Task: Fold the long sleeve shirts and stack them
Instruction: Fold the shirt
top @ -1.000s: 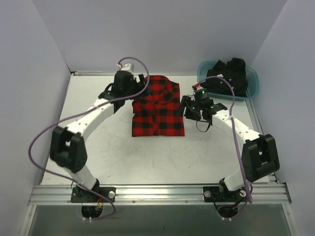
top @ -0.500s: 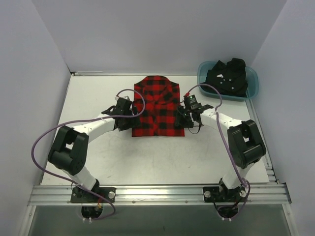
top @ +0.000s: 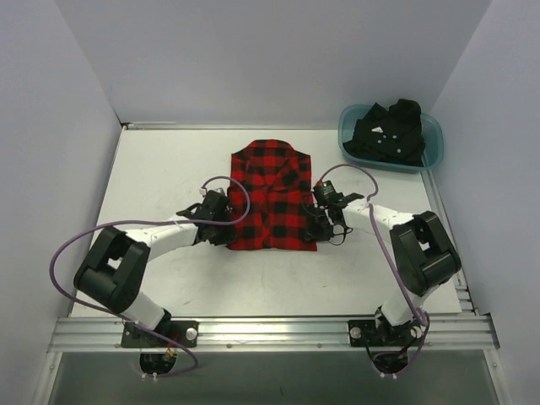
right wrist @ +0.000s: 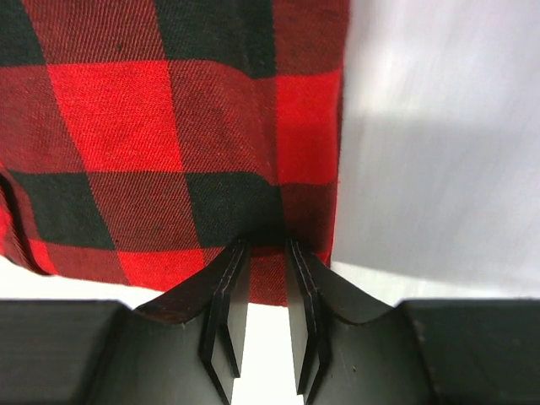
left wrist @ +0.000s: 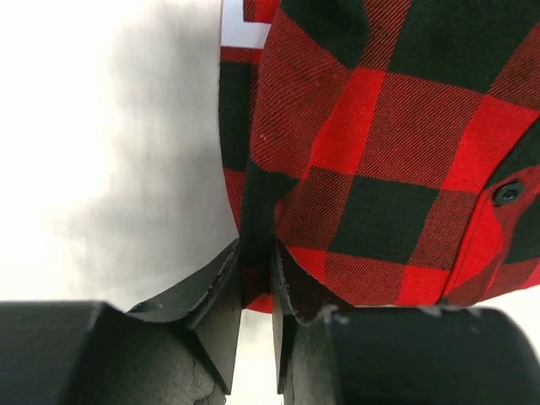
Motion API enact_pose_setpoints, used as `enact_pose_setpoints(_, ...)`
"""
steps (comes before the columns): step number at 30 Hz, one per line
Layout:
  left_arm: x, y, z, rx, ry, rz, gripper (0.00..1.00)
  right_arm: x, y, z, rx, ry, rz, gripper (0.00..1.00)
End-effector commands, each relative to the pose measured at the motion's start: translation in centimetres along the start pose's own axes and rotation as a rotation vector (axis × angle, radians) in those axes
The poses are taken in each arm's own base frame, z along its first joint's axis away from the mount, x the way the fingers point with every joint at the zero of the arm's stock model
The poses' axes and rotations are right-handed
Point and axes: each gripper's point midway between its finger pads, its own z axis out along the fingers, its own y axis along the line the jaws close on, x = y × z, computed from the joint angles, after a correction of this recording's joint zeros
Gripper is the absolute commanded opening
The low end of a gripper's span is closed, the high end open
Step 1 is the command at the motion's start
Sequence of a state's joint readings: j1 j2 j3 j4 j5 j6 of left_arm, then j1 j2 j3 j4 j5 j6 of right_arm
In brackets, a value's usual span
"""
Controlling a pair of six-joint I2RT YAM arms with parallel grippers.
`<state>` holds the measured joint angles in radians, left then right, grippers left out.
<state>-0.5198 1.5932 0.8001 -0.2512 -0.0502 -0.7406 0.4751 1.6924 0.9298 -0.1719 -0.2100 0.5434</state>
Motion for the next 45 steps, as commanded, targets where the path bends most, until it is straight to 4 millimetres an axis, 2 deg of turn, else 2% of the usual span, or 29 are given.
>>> enact_pose_setpoints(1,9.0,5.4,-2.4,-0.136,0.228,0.019,0.28,9.6,-2.2,-2.5,0.081,0.265,-0.024,0.25)
enact_pose_setpoints(2,9.6,5.5,-2.9,-0.126,0.239,0.011,0.29,10.4,-2.2,-2.8,0.075,0.277,-0.031,0.25)
enact_pose_setpoints(5,10.5,5.9,-4.5,-0.096,0.212,-0.015,0.43,12.0,-1.3,-4.1,0.027,0.272,-0.055,0.30)
enact_pose_setpoints(6,9.7,5.2,-5.3,-0.054,0.173,-0.020,0.48,11.7,-0.9,-4.5,0.006,0.254,-0.071,0.33)
enact_pose_setpoints(7,9.6,5.1,-5.8,-0.045,0.166,-0.018,0.59,11.0,-0.3,-5.3,-0.019,0.221,-0.084,0.35)
enact_pose_setpoints(8,8.4,4.2,-6.4,-0.019,0.131,-0.018,0.64,9.4,0.4,-6.0,-0.034,0.172,-0.095,0.40)
enact_pose_setpoints(10,6.5,3.2,-7.9,0.016,0.068,0.007,0.75,7.3,0.9,-7.7,-0.048,0.099,-0.134,0.43)
enact_pose_setpoints(11,5.7,2.4,-8.5,0.038,0.043,0.015,0.76,5.0,1.8,-8.8,-0.064,0.029,-0.145,0.45)
enact_pose_setpoints(12,4.0,0.8,-9.6,0.081,0.001,0.022,0.76,3.5,1.6,-9.4,-0.065,-0.010,-0.135,0.45)
enact_pose_setpoints(14,2.3,-0.9,-10.7,0.137,-0.043,0.048,0.76,1.0,1.6,-10.5,-0.072,-0.080,-0.154,0.45)
enact_pose_setpoints(15,1.1,-2.2,-11.3,0.172,-0.074,0.068,0.76,-1.3,1.8,-11.6,-0.092,-0.127,-0.142,0.45)
enact_pose_setpoints(17,0.2,-3.7,-11.1,0.214,-0.090,0.086,0.75,-3.2,1.9,-11.7,-0.101,-0.148,-0.196,0.45)
enact_pose_setpoints(18,0.2,-4.6,-10.6,0.231,-0.063,0.105,0.74,-5.0,2.9,-12.7,-0.128,-0.186,-0.235,0.45)
enact_pose_setpoints(21,0.7,-7.4,-9.6,0.289,-0.033,0.160,0.73,-7.5,3.7,-12.0,-0.148,-0.185,-0.344,0.41)
enact_pose_setpoints(23,1.0,-8.4,-8.9,0.304,-0.019,0.183,0.73,-8.4,4.5,-11.6,-0.186,-0.178,-0.396,0.39)
enact_pose_setpoints(24,1.5,-8.5,-7.9,0.291,0.001,0.197,0.73,-9.2,4.9,-10.9,-0.189,-0.169,-0.412,0.39)
enact_pose_setpoints(26,2.1,-9.4,-7.2,0.302,0.017,0.222,0.73,-9.3,5.6,-9.9,-0.234,-0.139,-0.462,0.39)
enact_pose_setpoints(27,2.7,-9.2,-6.2,0.282,0.041,0.238,0.73,-9.2,5.4,-8.4,-0.229,-0.102,-0.465,0.39)
enact_pose_setpoints(30,4.1,-9.1,-4.6,0.249,0.083,0.270,0.73,-9.5,5.7,-6.8,-0.247,-0.067,-0.498,0.38)
enact_pose_setpoints(34,5.3,-8.5,-3.4,0.213,0.108,0.277,0.73,-8.2,5.6,-3.9,-0.246,0.010,-0.547,0.38)
enact_pose_setpoints(39,6.9,-7.7,-2.5,0.191,0.136,0.283,0.73,-7.2,5.7,-1.9,-0.240,0.064,-0.569,0.37)
enact_pose_setpoints(45,7.4,-7.5,-2.5,0.184,0.139,0.286,0.73,-6.6,5.1,-0.6,-0.207,0.094,-0.583,0.33)
